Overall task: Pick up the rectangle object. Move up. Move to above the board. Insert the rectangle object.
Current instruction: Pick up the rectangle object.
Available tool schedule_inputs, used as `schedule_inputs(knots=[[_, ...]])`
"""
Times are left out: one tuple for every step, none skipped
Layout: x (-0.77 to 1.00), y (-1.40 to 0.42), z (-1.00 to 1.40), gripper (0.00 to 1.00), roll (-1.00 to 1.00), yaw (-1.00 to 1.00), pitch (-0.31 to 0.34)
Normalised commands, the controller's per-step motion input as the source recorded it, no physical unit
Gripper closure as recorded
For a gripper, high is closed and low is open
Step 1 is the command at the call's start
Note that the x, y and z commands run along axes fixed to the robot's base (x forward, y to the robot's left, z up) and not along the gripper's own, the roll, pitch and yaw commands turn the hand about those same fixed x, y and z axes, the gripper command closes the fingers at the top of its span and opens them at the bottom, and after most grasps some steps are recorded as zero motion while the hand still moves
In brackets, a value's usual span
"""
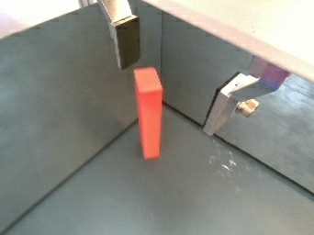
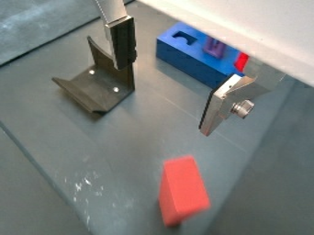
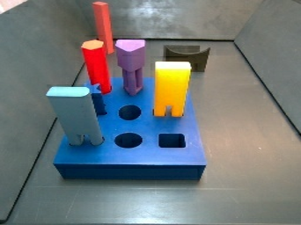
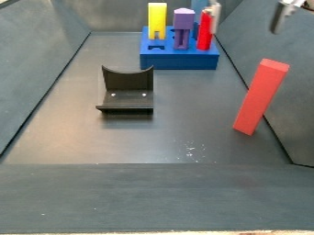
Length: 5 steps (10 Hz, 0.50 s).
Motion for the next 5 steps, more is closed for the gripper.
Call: schedule_inputs(knots=[[-0.75,0.35,-0.02,0.0,-0.01,-0.32,0.106],[-0.72,0.34,-0.03,0.0,-0.02,-0.36,0.101],[-0.74,0.34,0.0,0.0,0.0,-0.32,0.097],[-0.74,0.34,-0.01,0.0,0.0,-0.33,0.099],[-0.6,0.29,-0.16,0.0,-0.06,-0.48,0.046]])
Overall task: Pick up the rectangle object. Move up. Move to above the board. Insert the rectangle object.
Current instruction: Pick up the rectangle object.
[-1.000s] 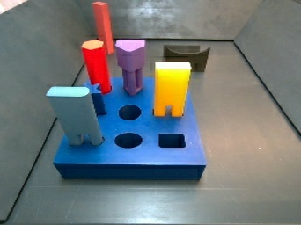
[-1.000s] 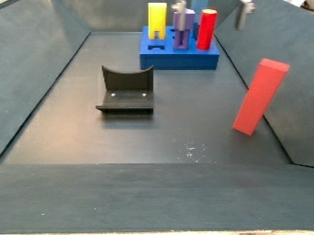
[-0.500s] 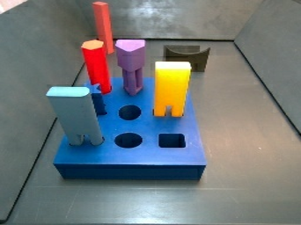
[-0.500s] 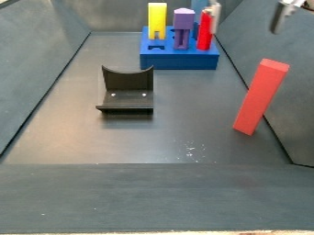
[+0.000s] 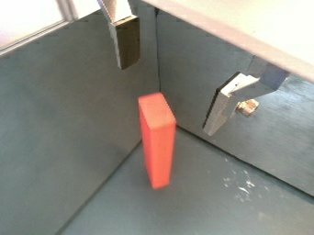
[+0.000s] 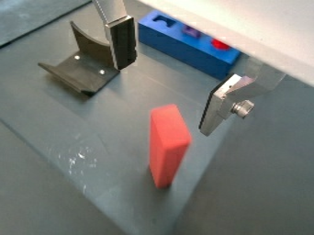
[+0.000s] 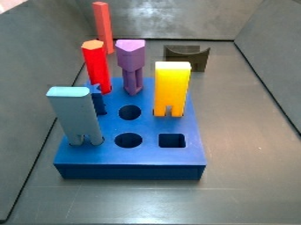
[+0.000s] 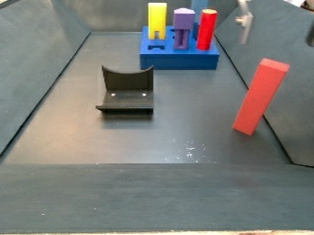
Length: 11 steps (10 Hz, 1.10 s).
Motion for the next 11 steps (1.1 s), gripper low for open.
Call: schedule_inputs(knots=[[-0.21,0.11,-0.25,0.0,-0.19,-0.59,-0.097],[0.0,0.08,-0.36,0.0,-0.2,-0.66,-0.149],[0.11,0.12,-0.42,0.0,-0.25,-0.61,-0.196],[0.19,0.01,-0.36,0.0,-0.28,-0.53,-0.236],[0.35,0.02,-0.31,0.0,-0.29,-0.5,-0.217],[0.35,0.07,-0.34,0.0,-0.25,-0.46,-0.196],[0.22,0.03,-0.46,0.0,-0.23,-0.43,-0.217],[0.08,0.0,-0.55,0.0,-0.2,-0.33,-0.2],[0.0,0.0,-0.65,0.0,-0.16,-0.29,-0.156],[0.0,0.0,-0.65,0.0,-0.15,-0.24,-0.133],[0.01,0.02,-0.56,0.0,-0.15,-0.25,-0.093]])
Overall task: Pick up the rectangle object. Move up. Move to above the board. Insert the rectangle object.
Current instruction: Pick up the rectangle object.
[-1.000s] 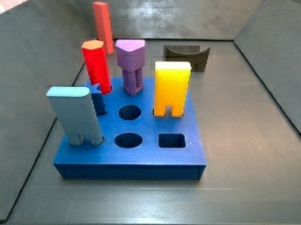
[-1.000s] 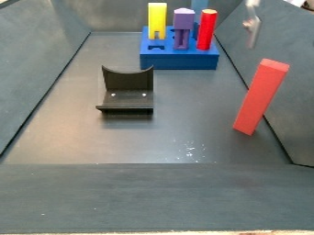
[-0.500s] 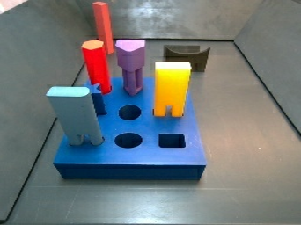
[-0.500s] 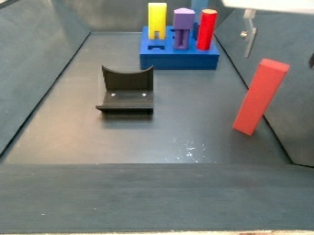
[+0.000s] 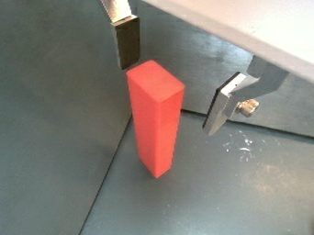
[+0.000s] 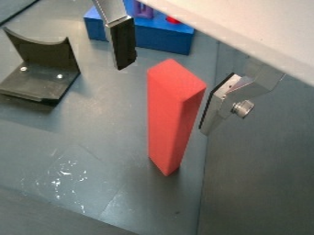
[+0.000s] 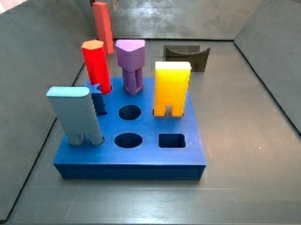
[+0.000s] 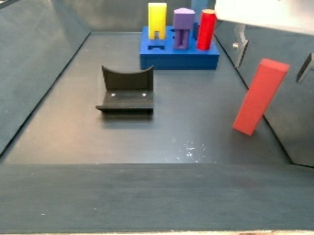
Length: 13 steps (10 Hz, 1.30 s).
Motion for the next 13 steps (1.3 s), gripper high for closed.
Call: schedule_inputs(knots=[[0.01,0.06,-0.62,0.0,-0.22,-0.23,-0.12],[0.01,0.06,-0.64,0.0,-0.23,-0.23,-0.129],[0.02,0.05,-0.64,0.0,-0.23,-0.21,-0.127],[0.02,0.05,-0.64,0.0,-0.23,-0.2,-0.127],[0.05,0.01,-0.68,0.0,-0.21,-0.19,-0.13],[0.02,0.01,-0.73,0.0,-0.19,-0.2,-0.116],[0.0,0.02,-0.84,0.0,-0.14,-0.21,-0.091],[0.0,0.03,-0.97,0.0,-0.08,-0.16,-0.061],[0.12,0.04,-0.96,0.0,-0.09,-0.04,-0.067],[0.02,0.0,-1.0,0.0,-0.05,-0.07,-0.057],[0.0,0.0,-1.0,0.0,0.0,-0.06,-0.031],[0.0,0.01,-1.0,0.0,0.0,-0.07,-0.014],[0.0,0.01,-1.0,0.0,0.0,-0.07,-0.011]])
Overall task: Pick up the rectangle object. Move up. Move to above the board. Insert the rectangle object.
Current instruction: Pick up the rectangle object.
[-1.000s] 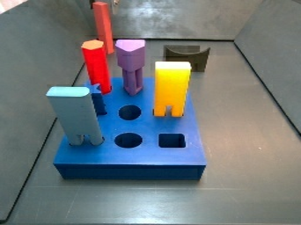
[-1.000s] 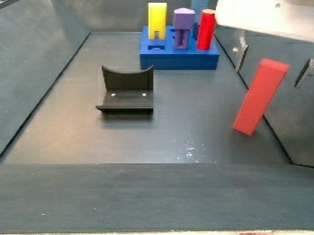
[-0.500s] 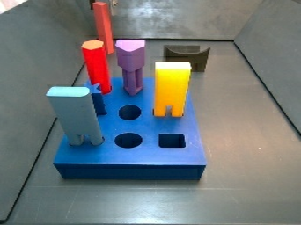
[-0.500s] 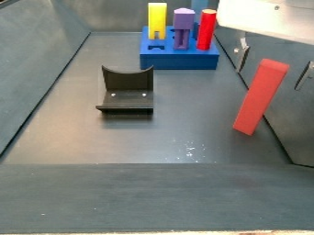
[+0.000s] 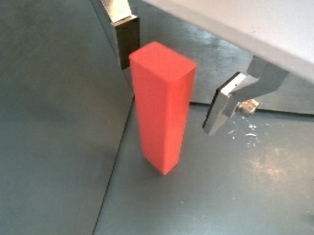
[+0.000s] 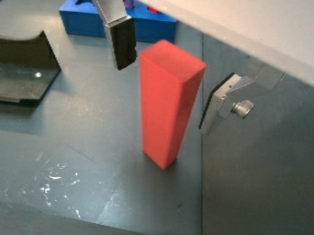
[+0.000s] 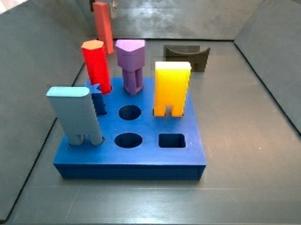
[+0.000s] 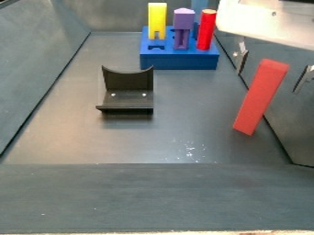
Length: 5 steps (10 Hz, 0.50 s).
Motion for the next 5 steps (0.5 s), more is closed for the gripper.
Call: schedule_inputs(knots=[[0.0,0.0,-1.0,0.0,0.0,-0.09,-0.009],[0.0,0.0,-1.0,0.0,0.0,-0.09,-0.019],[0.0,0.0,-1.0,0.0,0.0,-0.09,-0.024],[0.0,0.0,-1.0,0.0,0.0,-0.09,-0.047],[0.0,0.01,0.0,0.0,-0.06,0.0,0.0]])
